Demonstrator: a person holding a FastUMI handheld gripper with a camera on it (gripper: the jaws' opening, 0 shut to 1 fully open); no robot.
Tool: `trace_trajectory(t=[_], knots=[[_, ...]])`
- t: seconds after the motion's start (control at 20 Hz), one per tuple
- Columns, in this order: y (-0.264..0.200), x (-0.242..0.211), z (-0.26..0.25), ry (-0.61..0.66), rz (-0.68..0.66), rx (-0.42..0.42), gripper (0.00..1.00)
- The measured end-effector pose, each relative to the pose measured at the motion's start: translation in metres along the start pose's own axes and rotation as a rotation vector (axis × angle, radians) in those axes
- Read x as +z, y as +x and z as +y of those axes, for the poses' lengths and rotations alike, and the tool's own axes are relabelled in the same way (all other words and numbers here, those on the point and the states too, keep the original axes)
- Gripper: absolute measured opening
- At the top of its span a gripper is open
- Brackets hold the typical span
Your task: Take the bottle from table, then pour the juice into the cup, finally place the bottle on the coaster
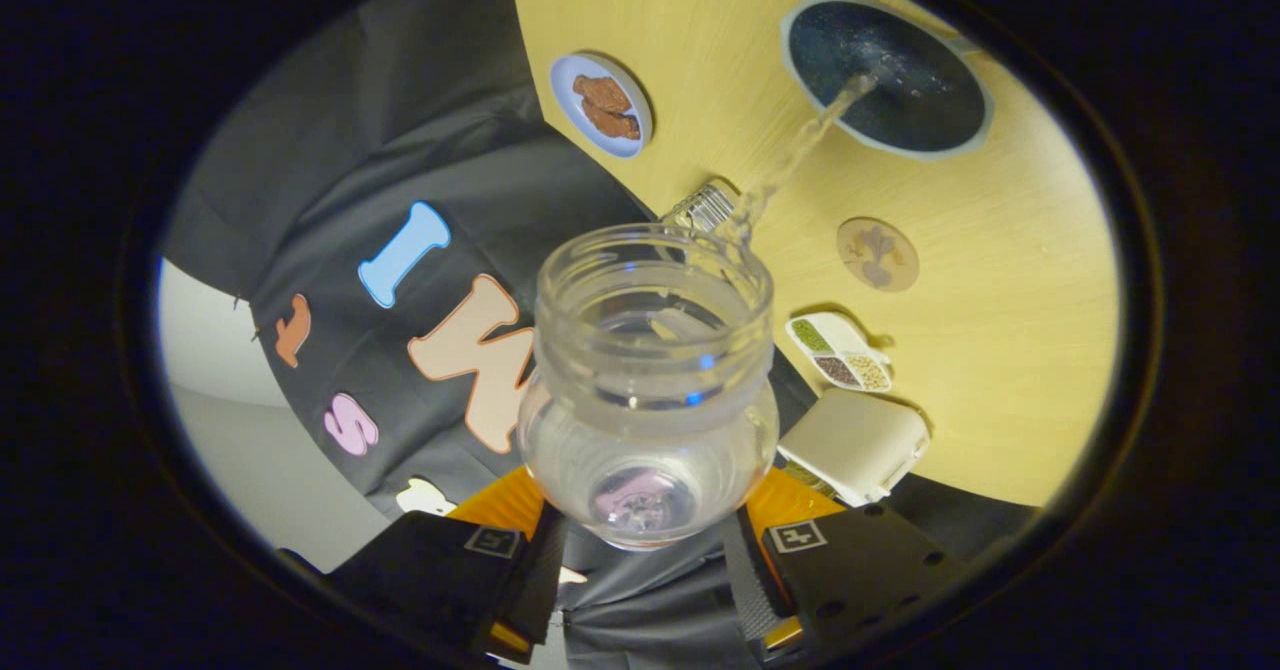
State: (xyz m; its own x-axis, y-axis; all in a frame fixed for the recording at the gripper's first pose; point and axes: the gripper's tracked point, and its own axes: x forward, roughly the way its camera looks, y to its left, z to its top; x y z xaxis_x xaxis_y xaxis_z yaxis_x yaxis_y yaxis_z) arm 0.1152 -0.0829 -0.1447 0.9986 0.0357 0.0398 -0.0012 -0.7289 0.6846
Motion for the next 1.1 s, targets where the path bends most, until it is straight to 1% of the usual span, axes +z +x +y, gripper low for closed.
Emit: trace_trajectory(t=[0.85, 1.1], knots=[[-0.002, 0.004, 0.017, 0.127, -0.009, 0.028, 0.75], [0.002, 0.004, 0.029, 0.146, -0.018, 0.057, 0.75]])
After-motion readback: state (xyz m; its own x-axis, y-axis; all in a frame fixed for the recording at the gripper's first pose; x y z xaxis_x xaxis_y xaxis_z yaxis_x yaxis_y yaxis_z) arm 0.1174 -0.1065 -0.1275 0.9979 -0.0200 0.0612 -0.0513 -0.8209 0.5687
